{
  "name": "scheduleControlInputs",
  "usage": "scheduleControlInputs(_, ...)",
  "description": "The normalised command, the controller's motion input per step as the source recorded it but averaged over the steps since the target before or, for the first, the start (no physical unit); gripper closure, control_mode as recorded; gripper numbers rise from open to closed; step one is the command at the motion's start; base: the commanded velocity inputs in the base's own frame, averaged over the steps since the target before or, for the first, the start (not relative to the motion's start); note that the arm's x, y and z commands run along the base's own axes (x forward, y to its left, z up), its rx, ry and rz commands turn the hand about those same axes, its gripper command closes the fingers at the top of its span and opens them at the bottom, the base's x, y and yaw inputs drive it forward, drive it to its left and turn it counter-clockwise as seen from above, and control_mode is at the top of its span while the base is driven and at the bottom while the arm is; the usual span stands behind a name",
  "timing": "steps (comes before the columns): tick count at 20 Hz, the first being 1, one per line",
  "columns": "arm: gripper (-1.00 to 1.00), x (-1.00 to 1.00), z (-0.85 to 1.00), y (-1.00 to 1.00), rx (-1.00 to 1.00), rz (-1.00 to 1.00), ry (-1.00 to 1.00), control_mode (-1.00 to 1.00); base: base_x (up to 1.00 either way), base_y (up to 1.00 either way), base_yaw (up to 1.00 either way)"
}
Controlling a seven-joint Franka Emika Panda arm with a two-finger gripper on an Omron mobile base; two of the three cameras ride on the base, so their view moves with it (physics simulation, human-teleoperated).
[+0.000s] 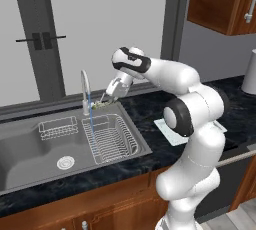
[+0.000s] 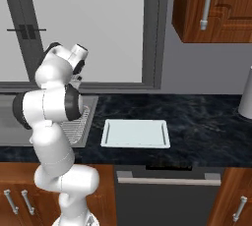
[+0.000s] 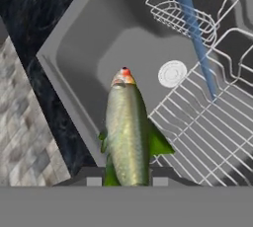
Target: Take the fish out of the fridge, briefly rinse it in the sink, and place it on the tray next to the sink.
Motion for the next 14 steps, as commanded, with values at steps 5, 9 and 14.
scheduleControlInputs(5,1.00,0.29,-0.38,0.21,0.00,0.00,0.04,-1.00,0.00,0.00,0.00)
scheduleControlInputs(9,1.00,0.52,-0.13,0.12,0.00,0.00,0.00,-1.00,0.00,0.00,0.00)
scheduleControlInputs(14,1.00,0.50,-0.11,0.06,0.00,0.00,0.00,-1.00,0.00,0.00,0.00)
